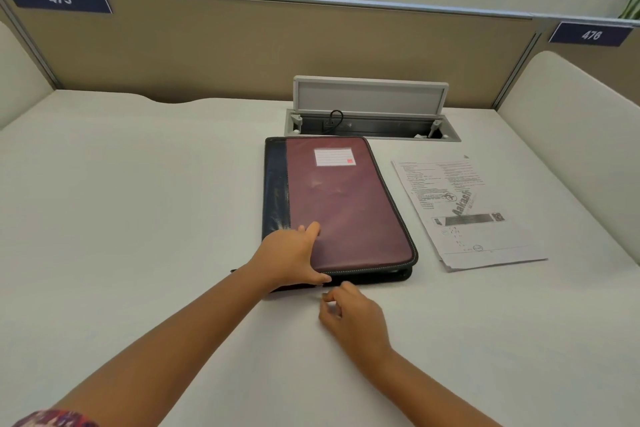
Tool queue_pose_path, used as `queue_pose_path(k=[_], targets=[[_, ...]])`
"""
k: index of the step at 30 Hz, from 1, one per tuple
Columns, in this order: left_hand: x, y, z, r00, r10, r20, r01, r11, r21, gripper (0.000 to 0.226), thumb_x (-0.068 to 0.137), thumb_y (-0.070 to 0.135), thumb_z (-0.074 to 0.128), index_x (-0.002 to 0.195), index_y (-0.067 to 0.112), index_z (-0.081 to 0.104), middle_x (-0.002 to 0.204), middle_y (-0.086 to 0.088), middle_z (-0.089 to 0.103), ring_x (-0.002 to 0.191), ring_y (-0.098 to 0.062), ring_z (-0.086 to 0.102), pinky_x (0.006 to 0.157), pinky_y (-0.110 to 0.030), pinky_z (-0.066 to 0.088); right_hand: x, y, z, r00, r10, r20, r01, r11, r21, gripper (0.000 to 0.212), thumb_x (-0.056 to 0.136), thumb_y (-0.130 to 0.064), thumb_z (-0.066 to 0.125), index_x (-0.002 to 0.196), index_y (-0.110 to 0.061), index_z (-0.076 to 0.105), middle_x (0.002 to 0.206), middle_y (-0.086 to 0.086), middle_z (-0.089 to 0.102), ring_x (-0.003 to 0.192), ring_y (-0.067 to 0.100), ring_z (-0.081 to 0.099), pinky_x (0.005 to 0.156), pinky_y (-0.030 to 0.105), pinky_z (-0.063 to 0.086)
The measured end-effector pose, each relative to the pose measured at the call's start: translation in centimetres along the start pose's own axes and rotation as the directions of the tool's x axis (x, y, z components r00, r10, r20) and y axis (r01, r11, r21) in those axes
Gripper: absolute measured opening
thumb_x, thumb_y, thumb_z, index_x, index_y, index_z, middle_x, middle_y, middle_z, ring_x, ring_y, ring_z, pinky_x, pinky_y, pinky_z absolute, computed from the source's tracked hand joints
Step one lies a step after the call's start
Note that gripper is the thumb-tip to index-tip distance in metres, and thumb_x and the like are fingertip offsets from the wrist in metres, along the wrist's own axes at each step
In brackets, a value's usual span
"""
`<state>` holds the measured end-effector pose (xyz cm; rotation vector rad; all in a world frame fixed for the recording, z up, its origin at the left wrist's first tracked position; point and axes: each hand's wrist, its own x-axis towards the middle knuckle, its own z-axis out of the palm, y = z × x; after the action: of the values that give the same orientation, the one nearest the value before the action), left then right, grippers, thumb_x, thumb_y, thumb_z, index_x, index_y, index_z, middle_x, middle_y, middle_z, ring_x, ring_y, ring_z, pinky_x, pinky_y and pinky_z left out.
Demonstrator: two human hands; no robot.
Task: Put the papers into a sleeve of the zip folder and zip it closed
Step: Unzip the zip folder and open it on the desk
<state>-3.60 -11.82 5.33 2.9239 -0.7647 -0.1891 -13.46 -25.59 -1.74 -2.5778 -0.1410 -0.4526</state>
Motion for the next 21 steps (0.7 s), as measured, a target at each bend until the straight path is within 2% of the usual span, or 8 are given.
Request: queue_pose_path(k=[4, 7, 10, 13, 16, 18, 20, 21], targets=[[-0.3, 0.2, -0.4, 0.999, -0.016, -0.041, 0.013, 0.997, -0.074, 0.07, 0.064, 0.067, 0.063, 0.111, 0.022, 0.037, 0.067, 0.006, 0.05, 0.064, -0.018, 0.057, 0.061, -0.03, 0.052, 0.5, -2.0, 1.8, 0.987, -0.157, 0.035, 0.156, 0.988, 0.011, 0.007, 0.06, -0.024, 0.066, 0.06, -0.021, 0.06, 0.065, -0.009, 0.059, 0.042, 0.01, 0.052, 0.037, 0.019, 0.035], [-0.4, 0.2, -0.4, 0.997, -0.038, -0.073, 0.026, 0.988, -0.152, 0.071, 0.064, 0.068, 0.062, 0.112, 0.024, 0.034, 0.075, 0.001, 0.061, 0.064, -0.016, 0.058, 0.061, -0.029, 0.052, 0.7, -3.3, 2.4, 0.961, -0.272, 0.045, 0.272, 0.962, 0.01, 0.007, 0.057, -0.024, 0.068, 0.061, -0.023, 0.062, 0.063, -0.009, 0.059, 0.041, 0.01, 0.05, 0.036, 0.019, 0.033], [-0.6, 0.0, -0.5, 0.993, -0.067, -0.101, 0.038, 0.964, -0.262, 0.068, 0.064, 0.068, 0.062, 0.109, 0.026, 0.033, 0.078, 0.0, 0.062, 0.063, -0.015, 0.058, 0.062, -0.029, 0.053, 0.6, -4.8, 3.2, 0.925, -0.375, 0.066, 0.375, 0.927, 0.016, 0.005, 0.06, -0.022, 0.065, 0.059, -0.023, 0.06, 0.059, -0.008, 0.055, 0.041, 0.01, 0.047, 0.036, 0.02, 0.032], [-1.1, -0.2, -0.7, 0.987, -0.086, -0.137, 0.037, 0.945, -0.325, 0.064, 0.065, 0.065, 0.064, 0.105, 0.027, 0.033, 0.073, 0.004, 0.057, 0.06, -0.013, 0.054, 0.058, -0.026, 0.049, 0.9, -5.5, 3.9, 0.924, -0.376, 0.071, 0.376, 0.926, 0.012, 0.012, 0.067, -0.024, 0.052, 0.057, -0.021, 0.058, 0.058, -0.006, 0.051, 0.04, 0.012, 0.044, 0.033, 0.021, 0.03], [-1.6, -0.4, -0.3, 0.976, -0.121, -0.18, 0.045, 0.924, -0.38, 0.063, 0.063, 0.064, 0.066, 0.101, 0.028, 0.032, 0.068, 0.007, 0.053, 0.056, -0.011, 0.051, 0.058, -0.029, 0.048, 1.5, -4.9, 3.8, 0.931, -0.351, 0.102, 0.353, 0.936, 0.002, 0.016, 0.069, -0.027, 0.049, 0.062, -0.025, 0.064, 0.059, -0.006, 0.053, 0.041, 0.012, 0.048, 0.033, 0.021, 0.032], [-2.0, -0.7, 0.2, 0.965, -0.173, -0.195, 0.067, 0.886, -0.458, 0.069, 0.057, 0.069, 0.063, 0.104, 0.029, 0.033, 0.089, 0.007, 0.062, 0.069, -0.012, 0.059, 0.066, -0.028, 0.051, 1.8, -4.2, 3.4, 0.932, -0.337, 0.133, 0.337, 0.941, 0.018, 0.02, 0.069, -0.032, 0.048, 0.068, -0.03, 0.068, 0.061, -0.008, 0.057, 0.042, 0.01, 0.051, 0.035, 0.02, 0.035], [-2.7, -1.1, 0.8, 0.951, -0.239, -0.197, 0.082, 0.808, -0.583, 0.072, 0.051, 0.071, 0.061, 0.106, 0.033, 0.033, 0.116, 0.01, 0.06, 0.095, -0.011, 0.062, 0.077, -0.024, 0.051, 1.8, -3.3, 2.8, 0.918, -0.363, 0.158, 0.357, 0.932, 0.062, 0.021, 0.07, -0.035, 0.05, 0.078, -0.035, 0.07, 0.064, -0.011, 0.061, 0.045, 0.008, 0.055, 0.036, 0.017, 0.037], [-3.0, -1.2, 1.1, 0.942, -0.27, -0.197, 0.079, 0.753, -0.654, 0.071, 0.05, 0.07, 0.062, 0.105, 0.035, 0.033, 0.122, 0.013, 0.057, 0.103, -0.007, 0.059, 0.082, -0.022, 0.05, 1.7, -2.7, 2.5, 0.916, -0.372, 0.152, 0.363, 0.928, 0.079, 0.021, 0.071, -0.035, 0.051, 0.081, -0.035, 0.07, 0.065, -0.011, 0.062, 0.047, 0.006, 0.056, 0.037, 0.016, 0.038]])
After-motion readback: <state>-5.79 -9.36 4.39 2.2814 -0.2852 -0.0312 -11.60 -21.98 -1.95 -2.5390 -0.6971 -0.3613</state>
